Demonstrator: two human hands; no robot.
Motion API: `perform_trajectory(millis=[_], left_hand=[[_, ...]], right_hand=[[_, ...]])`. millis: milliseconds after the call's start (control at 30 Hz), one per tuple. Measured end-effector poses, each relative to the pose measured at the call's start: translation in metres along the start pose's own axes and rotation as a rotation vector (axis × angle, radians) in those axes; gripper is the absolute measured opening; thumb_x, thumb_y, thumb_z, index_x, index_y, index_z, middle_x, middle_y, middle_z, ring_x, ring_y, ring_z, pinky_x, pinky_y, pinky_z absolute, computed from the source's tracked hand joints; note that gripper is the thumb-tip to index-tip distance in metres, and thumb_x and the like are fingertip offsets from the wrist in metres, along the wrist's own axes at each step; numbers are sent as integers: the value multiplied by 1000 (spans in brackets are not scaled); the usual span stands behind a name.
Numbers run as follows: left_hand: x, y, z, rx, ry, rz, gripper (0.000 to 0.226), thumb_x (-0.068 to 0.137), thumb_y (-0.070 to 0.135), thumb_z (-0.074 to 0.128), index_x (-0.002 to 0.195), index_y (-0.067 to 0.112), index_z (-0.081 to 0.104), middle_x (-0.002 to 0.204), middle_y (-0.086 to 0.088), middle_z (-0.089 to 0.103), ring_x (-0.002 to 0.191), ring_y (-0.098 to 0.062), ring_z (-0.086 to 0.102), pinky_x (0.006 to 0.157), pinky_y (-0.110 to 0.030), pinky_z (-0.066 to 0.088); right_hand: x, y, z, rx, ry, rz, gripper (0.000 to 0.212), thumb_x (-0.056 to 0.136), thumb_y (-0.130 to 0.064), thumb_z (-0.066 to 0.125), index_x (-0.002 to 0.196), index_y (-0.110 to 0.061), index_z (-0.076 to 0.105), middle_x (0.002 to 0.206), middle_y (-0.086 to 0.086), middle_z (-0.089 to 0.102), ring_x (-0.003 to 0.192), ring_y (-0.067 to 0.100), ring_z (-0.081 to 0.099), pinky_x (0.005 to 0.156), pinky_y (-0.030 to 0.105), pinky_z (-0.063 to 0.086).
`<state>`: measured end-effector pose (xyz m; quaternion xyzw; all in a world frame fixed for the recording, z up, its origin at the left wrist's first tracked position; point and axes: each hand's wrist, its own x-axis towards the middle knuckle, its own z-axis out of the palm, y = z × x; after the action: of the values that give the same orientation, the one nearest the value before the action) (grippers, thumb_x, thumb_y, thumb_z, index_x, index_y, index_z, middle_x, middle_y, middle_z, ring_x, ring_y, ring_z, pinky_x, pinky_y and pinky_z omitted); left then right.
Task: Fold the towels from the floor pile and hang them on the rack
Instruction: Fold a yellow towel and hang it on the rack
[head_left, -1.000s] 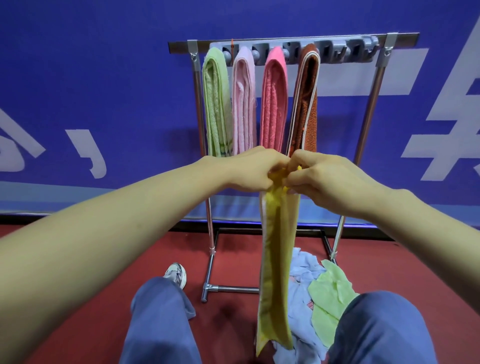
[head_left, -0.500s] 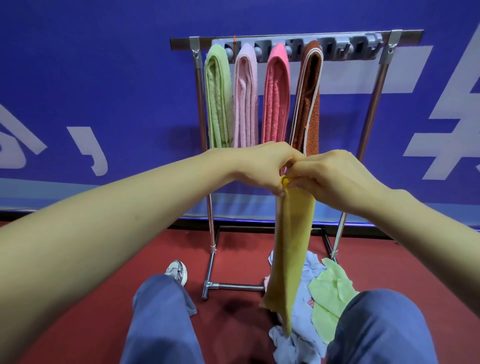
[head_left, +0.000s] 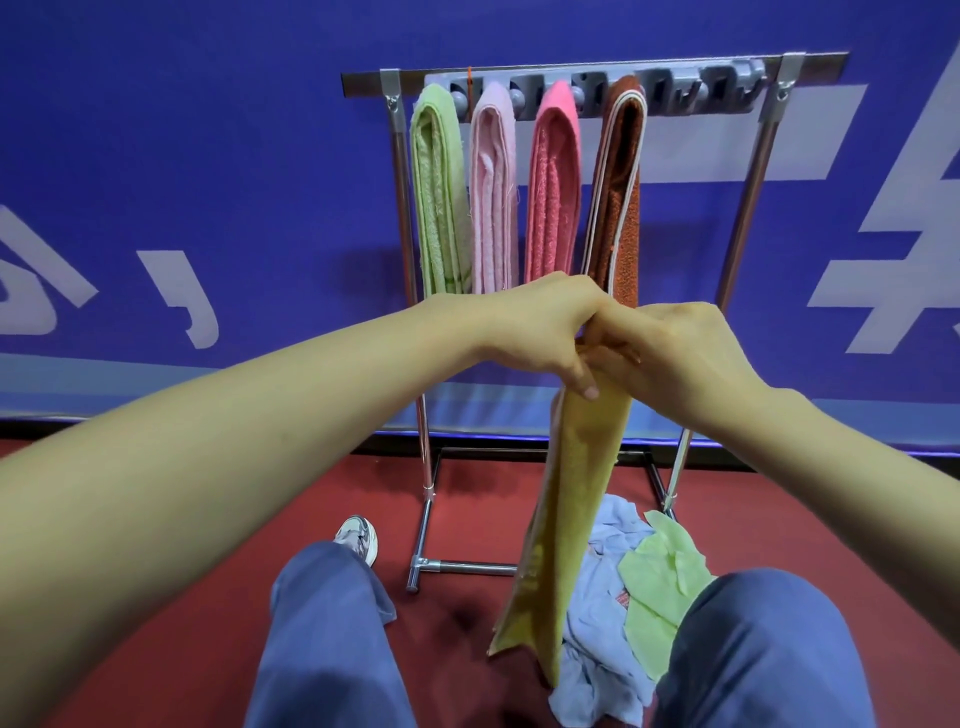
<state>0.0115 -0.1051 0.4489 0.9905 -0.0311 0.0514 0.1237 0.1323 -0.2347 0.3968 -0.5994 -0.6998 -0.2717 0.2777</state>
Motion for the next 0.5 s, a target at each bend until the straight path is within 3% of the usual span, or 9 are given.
perform_trajectory(millis=[133, 200, 333, 433, 500], left_hand=[[1, 0, 0, -2, 70, -52, 35, 67, 7, 79, 101, 15, 76, 76, 1, 65, 67, -10, 51, 70, -27, 49], [-1, -2, 0, -33, 89, -79, 27, 67, 3, 77, 93, 12, 73, 68, 5, 59, 59, -5, 46, 63, -24, 45], [-3, -3, 0, -96, 80, -101, 40, 68, -3, 74, 102, 18, 72, 60, 16, 53, 54, 2, 48, 56, -12, 37], [-3, -2, 1, -132, 80, -83, 45, 67, -2, 74, 104, 22, 65, 70, 17, 55, 59, 4, 48, 62, -21, 43], [-3, -4, 2, -144, 85, -99, 55, 68, 0, 77, 115, 22, 57, 81, 14, 61, 61, 4, 49, 64, -24, 46]], right_hand=[[-3, 2, 1, 85, -25, 65, 22, 86, -24, 52, 97, -16, 68, 68, 4, 63, 58, 28, 56, 51, 40, 48], [-3, 4, -3, 131, -63, 84, 24, 85, -18, 54, 102, -19, 70, 77, 3, 69, 65, 27, 63, 58, 41, 52], [-2, 9, -13, 44, -110, 94, 26, 74, -14, 73, 98, -25, 70, 71, -3, 57, 65, 18, 52, 53, 36, 48], [0, 14, -19, 0, -71, 134, 23, 72, -21, 81, 92, -24, 71, 71, -5, 46, 66, 14, 42, 54, 27, 34], [2, 15, -21, -19, -73, 136, 22, 72, -27, 82, 89, -23, 69, 72, -7, 44, 70, 13, 41, 56, 28, 35]])
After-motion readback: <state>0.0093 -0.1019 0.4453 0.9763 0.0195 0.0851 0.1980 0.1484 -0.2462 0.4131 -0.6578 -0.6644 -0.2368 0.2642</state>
